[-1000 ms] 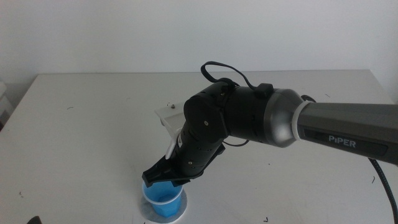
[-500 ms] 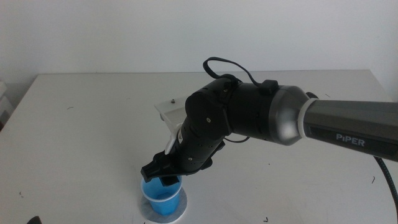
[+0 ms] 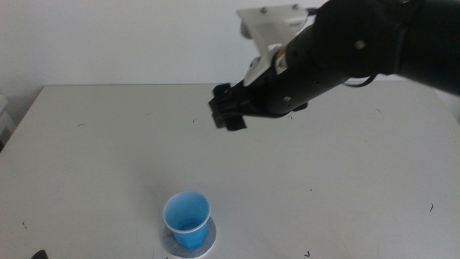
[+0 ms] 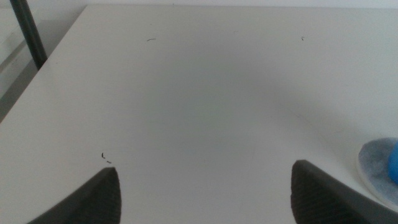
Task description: Place an empty cup on a cup mat.
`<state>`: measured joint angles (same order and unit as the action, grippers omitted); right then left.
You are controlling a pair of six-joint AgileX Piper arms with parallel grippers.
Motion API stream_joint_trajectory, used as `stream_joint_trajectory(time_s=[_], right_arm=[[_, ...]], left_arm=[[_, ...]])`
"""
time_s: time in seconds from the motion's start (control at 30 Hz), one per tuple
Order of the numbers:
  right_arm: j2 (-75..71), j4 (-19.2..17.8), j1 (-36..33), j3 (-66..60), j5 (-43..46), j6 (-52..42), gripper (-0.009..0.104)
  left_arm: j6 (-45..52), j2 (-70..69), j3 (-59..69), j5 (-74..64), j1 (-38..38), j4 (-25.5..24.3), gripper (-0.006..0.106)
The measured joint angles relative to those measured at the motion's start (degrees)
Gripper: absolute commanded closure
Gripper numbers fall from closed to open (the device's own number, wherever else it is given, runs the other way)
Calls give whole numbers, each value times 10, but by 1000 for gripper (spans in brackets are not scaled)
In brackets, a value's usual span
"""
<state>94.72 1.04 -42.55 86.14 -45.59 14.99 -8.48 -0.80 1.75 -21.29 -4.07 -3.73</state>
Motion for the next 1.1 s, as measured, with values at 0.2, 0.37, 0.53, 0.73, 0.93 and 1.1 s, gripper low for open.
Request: stream_joint_trajectory(time_s=[0.2, 0.37, 0.53, 0.73, 0.93, 1.1], right_arm=[[-137, -27, 80, -108, 56, 4, 28], [-282, -27, 163, -256, 146, 4, 19], [-406, -47, 249, -383, 182, -33, 2], [-535, -53, 312, -505, 255, -99, 1], [-648, -39, 322, -621, 315, -115, 1], [-712, -31, 322, -692, 340, -117, 1]], left_arm=[[0, 0, 0, 0, 0, 0, -5], [0, 0, 0, 0, 0, 0, -5], [0, 0, 0, 0, 0, 0, -5], [0, 0, 0, 0, 0, 0, -5], [0, 0, 0, 0, 0, 0, -5], [0, 0, 0, 0, 0, 0, -5]])
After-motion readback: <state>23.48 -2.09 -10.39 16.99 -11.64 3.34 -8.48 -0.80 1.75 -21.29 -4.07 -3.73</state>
